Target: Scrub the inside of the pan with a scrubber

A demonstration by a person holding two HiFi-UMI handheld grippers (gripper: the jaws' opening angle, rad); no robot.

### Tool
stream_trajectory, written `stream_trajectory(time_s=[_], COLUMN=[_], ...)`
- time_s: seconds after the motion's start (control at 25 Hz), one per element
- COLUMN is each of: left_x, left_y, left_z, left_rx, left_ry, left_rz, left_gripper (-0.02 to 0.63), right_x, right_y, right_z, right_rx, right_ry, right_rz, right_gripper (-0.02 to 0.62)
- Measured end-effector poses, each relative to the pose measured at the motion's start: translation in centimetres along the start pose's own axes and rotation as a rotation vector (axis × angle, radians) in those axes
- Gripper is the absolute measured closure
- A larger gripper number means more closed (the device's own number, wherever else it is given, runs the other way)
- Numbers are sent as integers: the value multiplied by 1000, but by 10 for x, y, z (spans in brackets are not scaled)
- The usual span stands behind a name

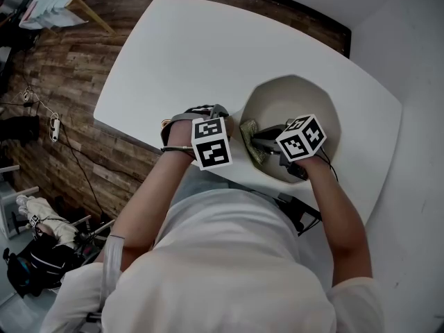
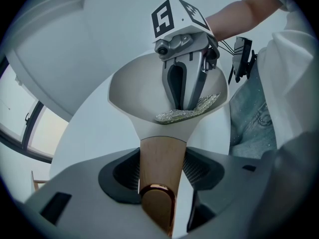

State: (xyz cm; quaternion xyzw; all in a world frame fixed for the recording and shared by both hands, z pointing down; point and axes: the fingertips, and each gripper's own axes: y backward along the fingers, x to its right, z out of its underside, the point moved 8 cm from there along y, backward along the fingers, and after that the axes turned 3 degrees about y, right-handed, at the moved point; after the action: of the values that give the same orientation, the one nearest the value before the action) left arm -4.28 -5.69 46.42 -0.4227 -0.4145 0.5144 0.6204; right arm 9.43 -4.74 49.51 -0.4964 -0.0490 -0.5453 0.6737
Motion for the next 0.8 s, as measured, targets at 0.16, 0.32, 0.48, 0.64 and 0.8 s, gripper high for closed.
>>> stream_trajectory(time_s=[0.16, 0.32, 0.48, 0.64, 0.8], left_x=[0, 0, 0, -1, -1], left_y=[-1, 1, 2, 3, 2], left_z=[-3, -3, -2, 0, 0], left_rx=[-2, -7, -5, -6, -8], left_ry=[-4, -11, -18, -24, -32], left_rz=[-2, -4, -4, -3, -1], left_gripper=[356, 356, 356, 356, 356], right_x=[5, 8, 11, 15, 21], right_y=[1, 0, -1, -1, -1], right_z=[-6, -12, -18, -26, -30], right_rx=[23, 45, 71, 103, 127], right_ry=[30, 59, 86, 110, 133], right_rz=[42, 93, 152, 218, 287], right_gripper=[560, 558, 558, 560, 558])
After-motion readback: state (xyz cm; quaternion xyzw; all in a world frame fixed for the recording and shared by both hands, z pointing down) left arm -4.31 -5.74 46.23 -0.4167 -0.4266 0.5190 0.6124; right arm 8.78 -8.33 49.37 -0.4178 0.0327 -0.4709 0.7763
